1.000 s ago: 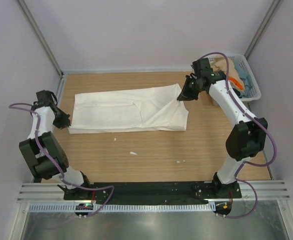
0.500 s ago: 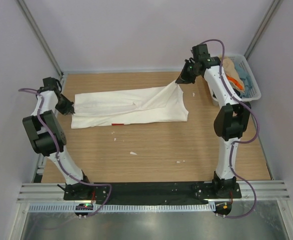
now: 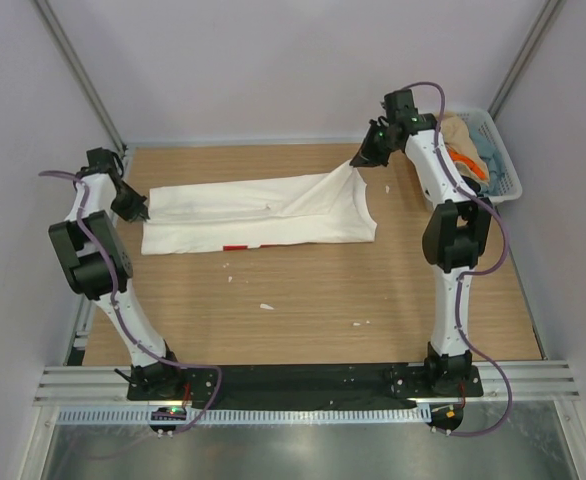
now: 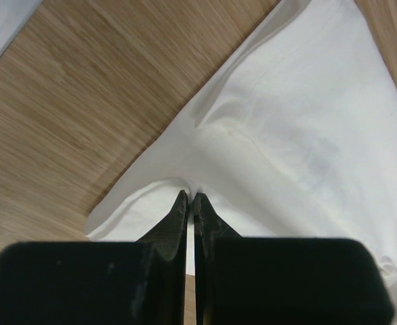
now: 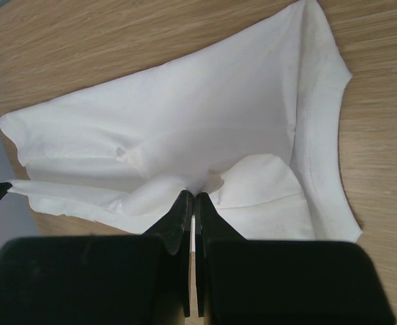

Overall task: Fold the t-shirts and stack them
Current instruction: Fold the tshirt

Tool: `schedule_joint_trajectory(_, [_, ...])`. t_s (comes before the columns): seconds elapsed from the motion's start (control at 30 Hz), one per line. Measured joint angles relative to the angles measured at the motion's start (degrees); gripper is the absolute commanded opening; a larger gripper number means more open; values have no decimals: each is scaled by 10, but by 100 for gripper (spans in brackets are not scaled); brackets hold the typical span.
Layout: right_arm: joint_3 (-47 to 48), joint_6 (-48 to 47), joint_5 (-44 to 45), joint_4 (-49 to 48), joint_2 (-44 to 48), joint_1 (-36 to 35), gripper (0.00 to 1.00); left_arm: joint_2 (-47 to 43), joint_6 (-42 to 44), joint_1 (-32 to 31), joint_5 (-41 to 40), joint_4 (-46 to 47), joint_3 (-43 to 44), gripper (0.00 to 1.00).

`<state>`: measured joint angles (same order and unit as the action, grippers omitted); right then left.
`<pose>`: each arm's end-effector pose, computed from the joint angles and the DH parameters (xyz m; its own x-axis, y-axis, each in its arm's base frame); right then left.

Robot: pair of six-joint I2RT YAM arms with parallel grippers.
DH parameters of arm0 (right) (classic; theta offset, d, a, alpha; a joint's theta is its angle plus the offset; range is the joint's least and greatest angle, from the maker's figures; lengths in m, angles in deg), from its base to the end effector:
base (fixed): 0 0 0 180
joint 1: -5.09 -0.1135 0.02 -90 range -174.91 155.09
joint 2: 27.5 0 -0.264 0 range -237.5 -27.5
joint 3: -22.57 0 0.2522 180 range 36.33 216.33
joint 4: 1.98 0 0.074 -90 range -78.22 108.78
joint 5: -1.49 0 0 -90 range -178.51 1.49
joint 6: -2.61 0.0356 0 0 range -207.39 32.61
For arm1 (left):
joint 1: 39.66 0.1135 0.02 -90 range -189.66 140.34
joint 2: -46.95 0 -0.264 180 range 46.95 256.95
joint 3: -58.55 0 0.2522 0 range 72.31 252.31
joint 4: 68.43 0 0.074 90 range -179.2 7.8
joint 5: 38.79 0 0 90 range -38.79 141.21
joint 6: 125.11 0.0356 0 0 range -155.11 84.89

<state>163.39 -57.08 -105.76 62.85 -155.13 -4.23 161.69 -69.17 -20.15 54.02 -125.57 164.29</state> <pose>0.4855 0.0904 0.2954 -0.8377 0.3509 -0.4184 0.1002 0.8520 0.5139 0.4001 0.1399 0.2136 -0.5378 -0.7840 -0.3100 -0.7436 0.6144 -0.2637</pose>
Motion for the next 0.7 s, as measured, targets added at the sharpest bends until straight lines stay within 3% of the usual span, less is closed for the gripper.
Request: schedule_joint_trajectory(0.7, [37, 40, -45, -48, -77, 24, 1, 71, -3, 0, -2, -7, 60, 0])
